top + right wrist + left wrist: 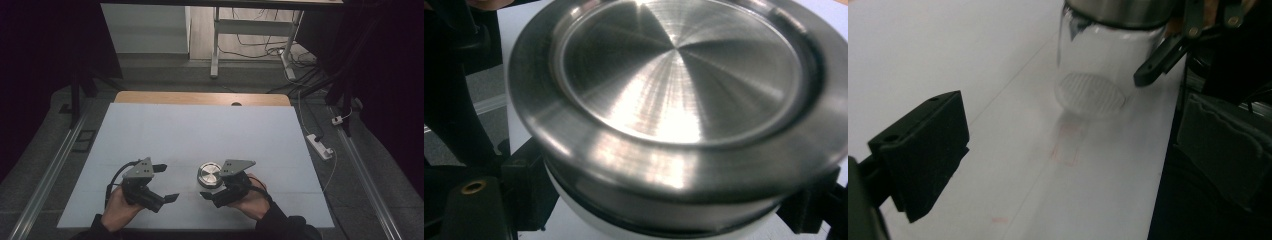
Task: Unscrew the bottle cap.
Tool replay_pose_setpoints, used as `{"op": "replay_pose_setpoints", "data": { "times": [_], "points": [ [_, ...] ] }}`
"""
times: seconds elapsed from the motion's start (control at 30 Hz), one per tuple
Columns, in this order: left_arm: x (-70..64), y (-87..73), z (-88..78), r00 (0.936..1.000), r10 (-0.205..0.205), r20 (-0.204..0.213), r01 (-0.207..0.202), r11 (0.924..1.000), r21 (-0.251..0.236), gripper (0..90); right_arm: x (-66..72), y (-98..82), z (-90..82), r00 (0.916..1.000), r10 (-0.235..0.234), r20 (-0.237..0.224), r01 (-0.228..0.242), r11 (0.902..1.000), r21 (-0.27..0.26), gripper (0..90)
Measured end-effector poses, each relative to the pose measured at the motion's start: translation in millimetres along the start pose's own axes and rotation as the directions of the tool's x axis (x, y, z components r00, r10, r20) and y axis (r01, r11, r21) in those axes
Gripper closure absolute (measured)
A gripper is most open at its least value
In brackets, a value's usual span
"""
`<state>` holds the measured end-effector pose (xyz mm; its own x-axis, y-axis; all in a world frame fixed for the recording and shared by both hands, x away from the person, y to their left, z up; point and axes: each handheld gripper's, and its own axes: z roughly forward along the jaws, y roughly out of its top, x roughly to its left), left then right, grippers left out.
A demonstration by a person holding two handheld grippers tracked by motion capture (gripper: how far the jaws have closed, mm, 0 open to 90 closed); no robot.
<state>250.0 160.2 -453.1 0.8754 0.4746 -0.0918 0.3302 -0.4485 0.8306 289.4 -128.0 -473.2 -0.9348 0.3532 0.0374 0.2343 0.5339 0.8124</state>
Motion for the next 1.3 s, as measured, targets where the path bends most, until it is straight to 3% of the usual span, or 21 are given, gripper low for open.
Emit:
{"op": "replay_pose_setpoints", "data": {
  "times": [0.3, 0.67, 0.9, 1.3],
  "points": [
    [-2.3, 24.6, 22.2, 0.9967, 0.061, 0.053, -0.061, 0.9981, 0.005, 0.2, 0.1, -0.1, 0.1, 1.0000, 0.001, -0.002, -0.001, 1.0000, 0.000, 14.9],
    [-5.4, 44.5, 34.7, 0.9932, 0.099, 0.061, -0.099, 0.9951, -0.006, 4.2, -0.2, -0.5, 1.2, 1.0000, 0.000, -0.005, 0.000, 1.0000, 0.002, 14.9],
    [-7.3, 53.4, 49.1, 0.9888, 0.135, 0.064, -0.136, 0.9905, 0.017, 5.6, 0.5, -0.6, 1.6, 0.9999, 0.001, -0.010, -0.001, 1.0000, 0.005, 14.9],
    [-12.3, 64.5, 65.2, 0.9728, 0.209, 0.098, -0.212, 0.9770, 0.019, 16.6, -0.8, -1.0, 1.6, 0.9999, 0.006, -0.013, -0.006, 0.9999, 0.009, 14.9]
  ]
}}
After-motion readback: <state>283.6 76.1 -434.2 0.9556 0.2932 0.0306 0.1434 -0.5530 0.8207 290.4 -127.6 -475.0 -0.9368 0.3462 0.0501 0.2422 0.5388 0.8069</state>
